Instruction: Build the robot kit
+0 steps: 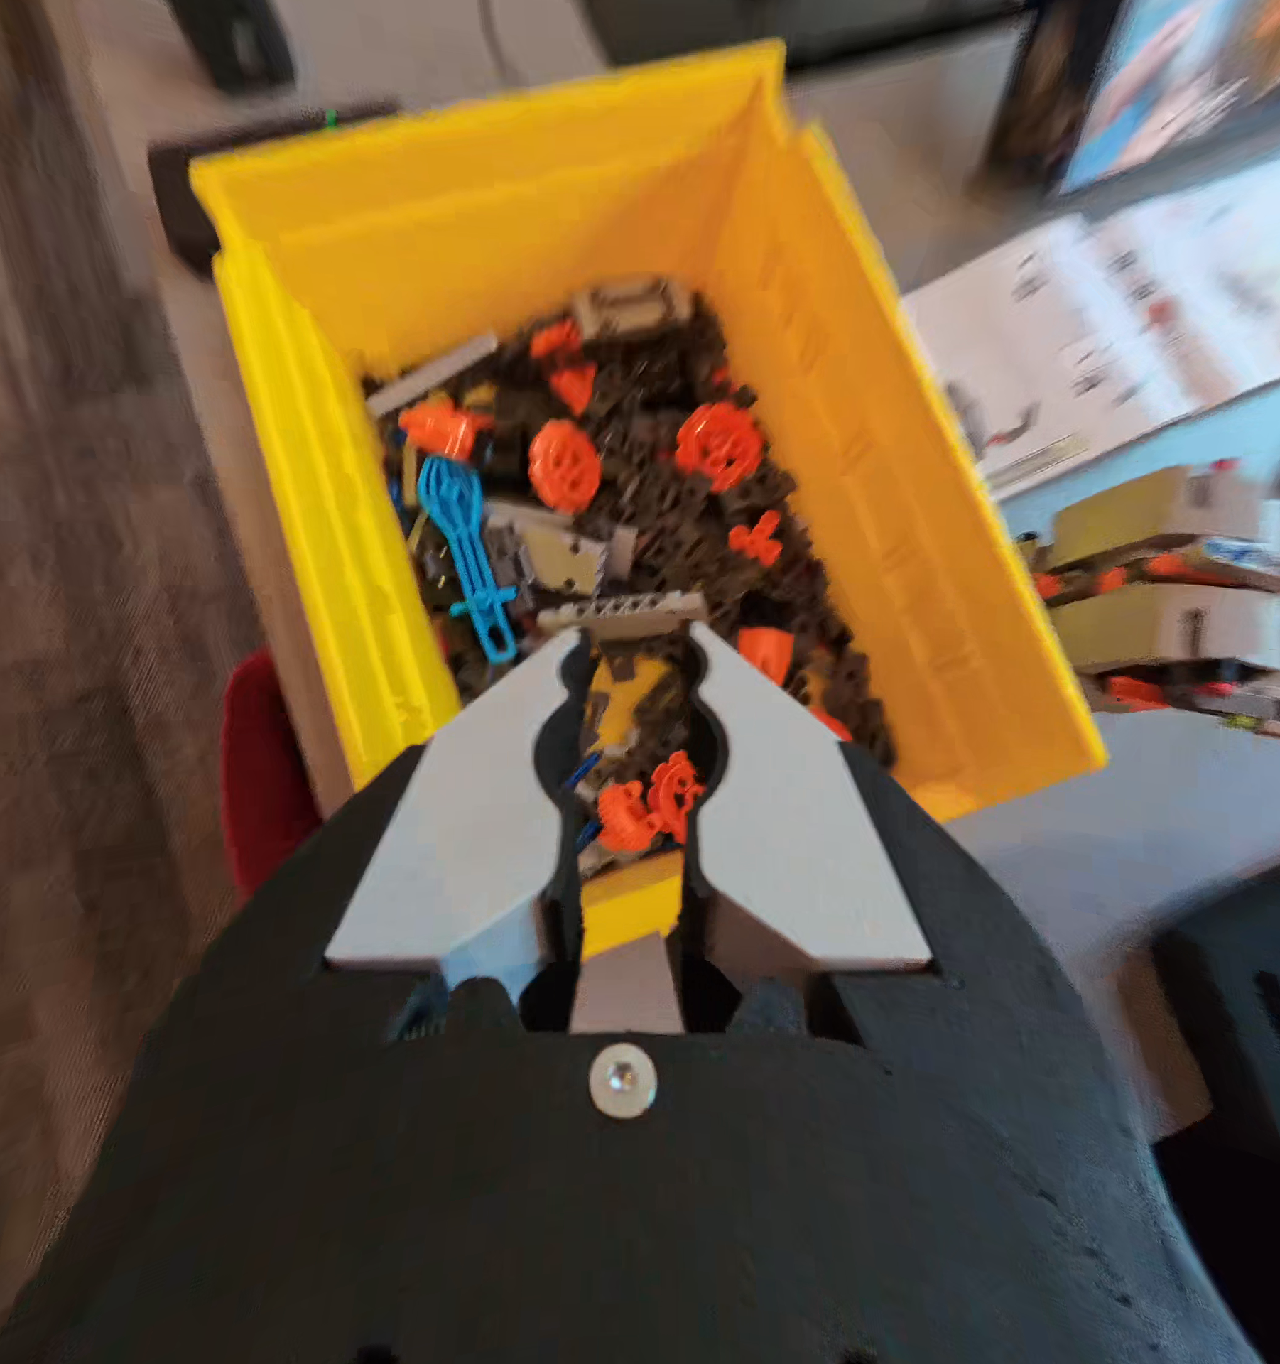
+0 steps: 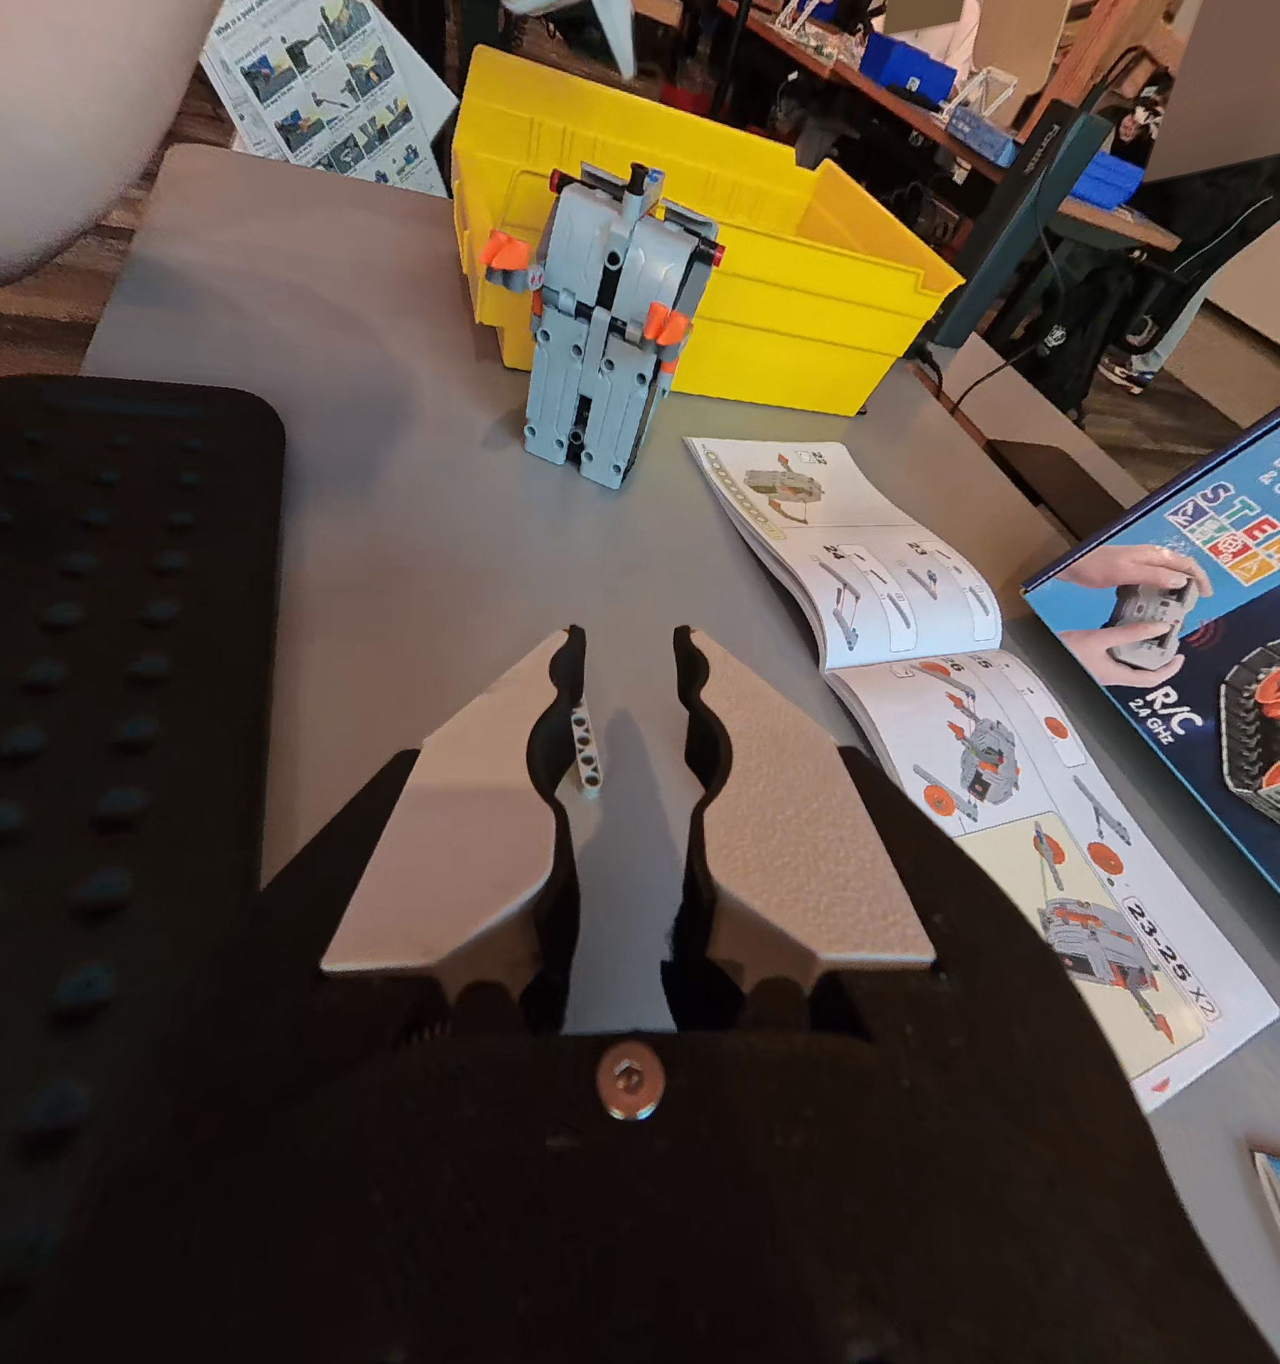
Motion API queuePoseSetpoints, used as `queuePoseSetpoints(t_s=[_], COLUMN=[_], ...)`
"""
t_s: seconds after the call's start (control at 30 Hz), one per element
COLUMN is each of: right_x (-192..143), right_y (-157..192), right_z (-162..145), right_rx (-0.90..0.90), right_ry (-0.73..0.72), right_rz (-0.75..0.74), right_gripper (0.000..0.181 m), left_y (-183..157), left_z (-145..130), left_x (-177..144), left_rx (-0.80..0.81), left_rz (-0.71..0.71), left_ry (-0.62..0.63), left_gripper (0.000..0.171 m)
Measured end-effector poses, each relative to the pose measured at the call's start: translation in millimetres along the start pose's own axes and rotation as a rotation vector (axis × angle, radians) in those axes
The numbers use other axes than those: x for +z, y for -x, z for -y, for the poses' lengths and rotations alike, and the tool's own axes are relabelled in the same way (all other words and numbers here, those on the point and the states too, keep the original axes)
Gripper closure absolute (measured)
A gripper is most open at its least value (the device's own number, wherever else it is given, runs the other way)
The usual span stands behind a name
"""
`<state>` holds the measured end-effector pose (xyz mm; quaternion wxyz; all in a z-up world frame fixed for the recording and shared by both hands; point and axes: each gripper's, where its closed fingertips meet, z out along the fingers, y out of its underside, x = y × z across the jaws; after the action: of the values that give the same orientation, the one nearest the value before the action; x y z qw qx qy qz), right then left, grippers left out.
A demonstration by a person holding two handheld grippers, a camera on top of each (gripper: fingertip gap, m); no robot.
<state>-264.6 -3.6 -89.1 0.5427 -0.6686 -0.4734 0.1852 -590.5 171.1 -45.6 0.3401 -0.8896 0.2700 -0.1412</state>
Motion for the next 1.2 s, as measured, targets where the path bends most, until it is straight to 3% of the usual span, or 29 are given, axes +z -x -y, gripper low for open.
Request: queuePoseSetpoints(t_s=[0.03,0.13,0.2,0.3,0.37,0.53,0.7,0.87,1.03,1.2], right_x=[-0.3,-1.7,-2.0,-1.1,-0.2,0.7,1.6,4.9,6.2,4.6], right_y=[-1.3,-4.5,-5.8,-6.6,-7.6,-9.4,-6.0,3.4,8.6,7.9], right_z=[-0.5,-1.6,-2.7,-5.0,-7.1,-8.7,-8.3,-10.4,-12.0,-13.0], right_rx=[0.002,0.008,0.003,0.0,0.003,0.001,-0.045,-0.087,-0.111,-0.125], right_ry=[-0.001,0.001,0.006,0.016,0.023,0.032,0.053,0.077,0.093,0.101], right_rz=[-0.005,-0.019,-0.025,-0.027,-0.026,-0.025,-0.02,0.005,0.02,0.013], right_gripper=[0.158,0.158,0.158,0.158,0.158,0.158,0.158,0.158,0.16,0.16], left_y=[3.8,1.9,8.6,36.2,46.1,50.9,54.6,46.6,26.2,33.2], left_z=[-6.1,-32.7,-41.3,-42.3,-47.1,-65.7,-66.8,-59.0,-39.0,-25.6], left_x=[4.9,18.9,26.9,36.5,41.4,61.3,76.8,93.3,103.7,99.8], left_rx=[-0.025,-0.13,-0.108,-0.059,-0.072,-0.063,-0.049,-0.135,-0.118,-0.112], left_rz=[0.034,0.061,0.122,0.292,0.34,0.303,0.249,0.154,0.034,0.07], left_ry=[0.095,0.411,0.541,0.637,0.713,0.862,0.846,0.804,0.697,0.626], left_gripper=[0.171,0.171,0.171,0.171,0.16,0.136,0.132,0.141,0.153,0.145])
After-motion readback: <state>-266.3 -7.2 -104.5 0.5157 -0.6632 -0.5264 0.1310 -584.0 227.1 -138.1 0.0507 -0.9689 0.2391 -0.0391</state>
